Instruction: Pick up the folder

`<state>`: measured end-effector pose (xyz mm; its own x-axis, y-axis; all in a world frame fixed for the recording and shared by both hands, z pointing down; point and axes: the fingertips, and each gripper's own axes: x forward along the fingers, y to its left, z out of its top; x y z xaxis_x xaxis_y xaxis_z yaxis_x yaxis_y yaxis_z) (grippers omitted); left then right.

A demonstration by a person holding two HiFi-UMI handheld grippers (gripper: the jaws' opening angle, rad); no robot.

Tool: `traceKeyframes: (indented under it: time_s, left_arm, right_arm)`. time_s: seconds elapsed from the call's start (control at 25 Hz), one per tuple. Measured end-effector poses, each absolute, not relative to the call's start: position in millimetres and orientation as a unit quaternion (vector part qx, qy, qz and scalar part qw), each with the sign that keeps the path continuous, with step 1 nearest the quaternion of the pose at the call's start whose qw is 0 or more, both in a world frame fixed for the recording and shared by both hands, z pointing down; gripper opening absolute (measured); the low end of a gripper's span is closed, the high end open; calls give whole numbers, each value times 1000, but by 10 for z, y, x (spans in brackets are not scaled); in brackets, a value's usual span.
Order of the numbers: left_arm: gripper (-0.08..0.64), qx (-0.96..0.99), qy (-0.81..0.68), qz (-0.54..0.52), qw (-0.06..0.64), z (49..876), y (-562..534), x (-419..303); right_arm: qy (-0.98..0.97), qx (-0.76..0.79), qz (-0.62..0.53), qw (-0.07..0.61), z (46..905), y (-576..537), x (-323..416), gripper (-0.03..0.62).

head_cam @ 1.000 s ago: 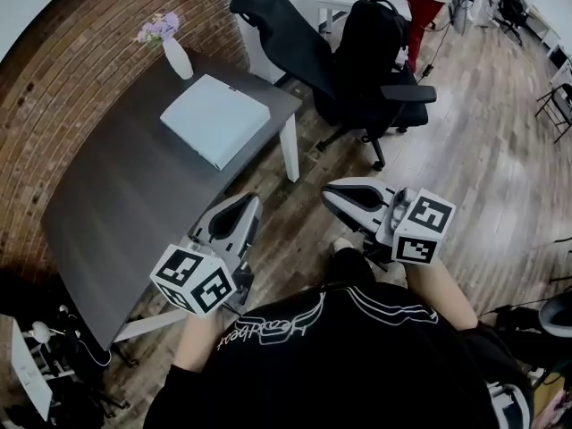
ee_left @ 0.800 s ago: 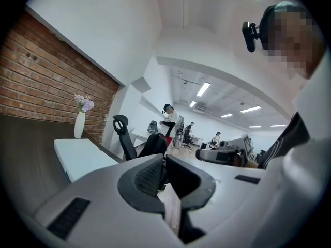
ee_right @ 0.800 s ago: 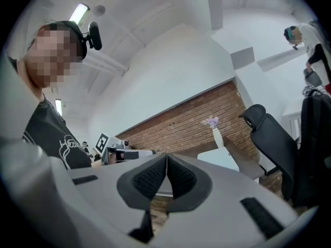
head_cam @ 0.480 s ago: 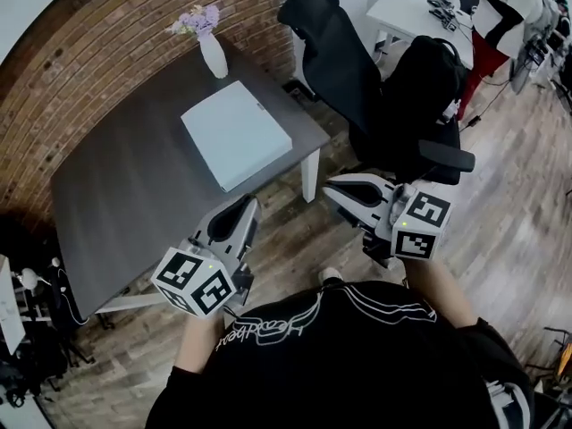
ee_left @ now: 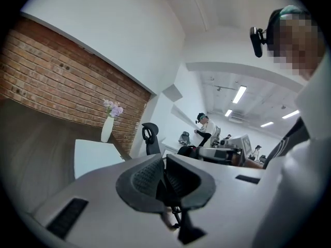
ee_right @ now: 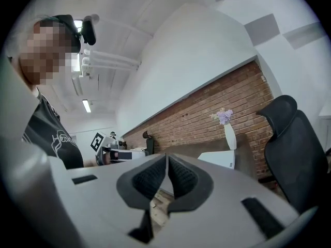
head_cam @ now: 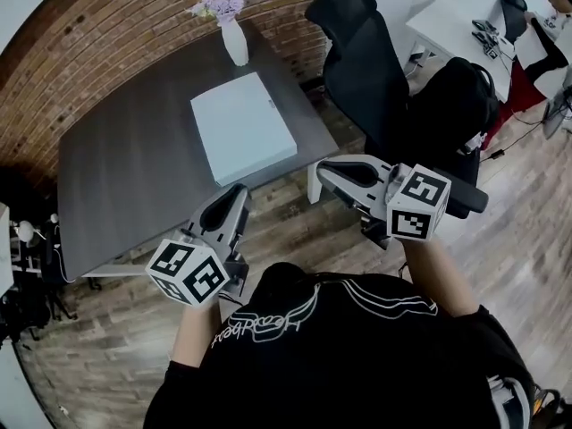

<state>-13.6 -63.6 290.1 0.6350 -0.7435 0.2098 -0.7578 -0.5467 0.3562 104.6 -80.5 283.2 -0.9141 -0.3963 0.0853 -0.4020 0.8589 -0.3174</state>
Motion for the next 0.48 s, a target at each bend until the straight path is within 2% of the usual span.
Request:
traceKeyframes:
  time_s: [0.28, 0.4, 0.48]
  left_arm:
    - [9, 858, -455, 22, 236, 3173, -845, -480]
    - [56, 855, -458, 33, 242, 3341, -962, -627]
    - [63, 846, -466, 38, 254, 3473, -1066, -759]
  right_arm:
    - [-959, 188, 208, 34, 3202, -1181, 865, -2]
    - [-958, 182, 218, 48, 3386, -1342, 781, 0]
    - [-953, 188, 232, 51, 3517, -1486, 738, 3]
